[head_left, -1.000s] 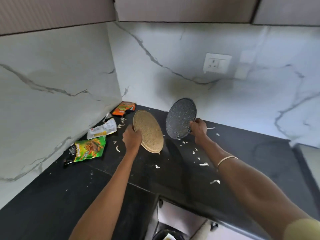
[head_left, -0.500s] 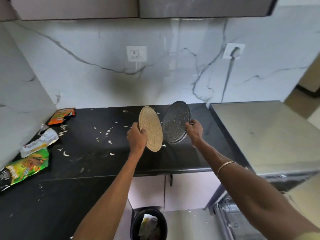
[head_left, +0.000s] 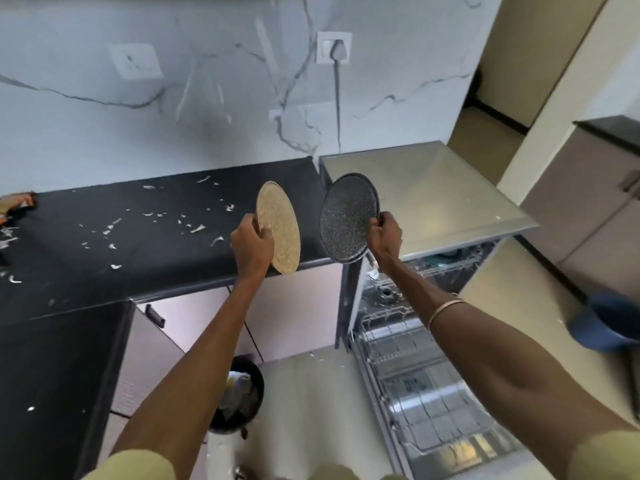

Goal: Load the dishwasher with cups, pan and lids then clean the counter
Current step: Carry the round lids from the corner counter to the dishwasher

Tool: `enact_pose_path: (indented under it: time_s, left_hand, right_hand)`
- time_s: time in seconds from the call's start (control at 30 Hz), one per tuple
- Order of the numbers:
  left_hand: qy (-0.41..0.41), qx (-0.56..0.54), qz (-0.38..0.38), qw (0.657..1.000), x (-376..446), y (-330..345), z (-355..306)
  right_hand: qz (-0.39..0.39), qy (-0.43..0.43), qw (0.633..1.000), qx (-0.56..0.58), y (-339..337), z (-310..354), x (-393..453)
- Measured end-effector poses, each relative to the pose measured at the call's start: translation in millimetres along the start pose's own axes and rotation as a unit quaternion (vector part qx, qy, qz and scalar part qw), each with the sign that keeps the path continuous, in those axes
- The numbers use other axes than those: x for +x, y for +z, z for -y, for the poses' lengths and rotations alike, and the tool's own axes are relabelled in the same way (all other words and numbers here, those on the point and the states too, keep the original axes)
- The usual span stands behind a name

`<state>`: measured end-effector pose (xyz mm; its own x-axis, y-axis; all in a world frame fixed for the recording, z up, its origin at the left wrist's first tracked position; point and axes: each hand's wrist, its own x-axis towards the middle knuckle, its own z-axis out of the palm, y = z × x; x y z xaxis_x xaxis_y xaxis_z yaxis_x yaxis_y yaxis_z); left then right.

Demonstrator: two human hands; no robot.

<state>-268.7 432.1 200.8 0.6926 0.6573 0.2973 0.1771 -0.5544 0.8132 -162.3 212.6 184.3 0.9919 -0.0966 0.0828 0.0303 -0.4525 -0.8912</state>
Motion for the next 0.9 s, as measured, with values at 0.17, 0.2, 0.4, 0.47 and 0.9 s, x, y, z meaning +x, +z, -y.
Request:
enact_pose_path:
  time_s: [0.17,0.2,0.4,0.47,0.9]
  left_hand:
    - [0.011,0.009,0.041,0.999,-66.5,40.0,-42.3]
    - [0.019,0.011,0.051,0.998,-79.9,47.4,-49.4]
    - [0.031,0.003,0.105,0.994,-148.3,78.3,-72.1]
    - [0.030,0.002,0.119,0.992,-173.3,86.2,-78.9]
    - [0.006,0.045,0.198,0.979,-336.5,153.3,-120.0]
  right_hand:
    - [-0.003,-0.005,1.000,-0.027,-76.7,-51.0,-6.2]
    - [-0.010,0.004,0.999,-0.036,-91.3,-61.4,-9.8]
    - [-0.052,0.064,0.994,-0.068,-167.3,-117.5,-49.5]
    - [-0.067,0.077,0.992,-0.071,-188.9,-142.3,-67.8]
    - [-0.044,0.111,0.983,-0.142,-333.7,-240.7,-117.4]
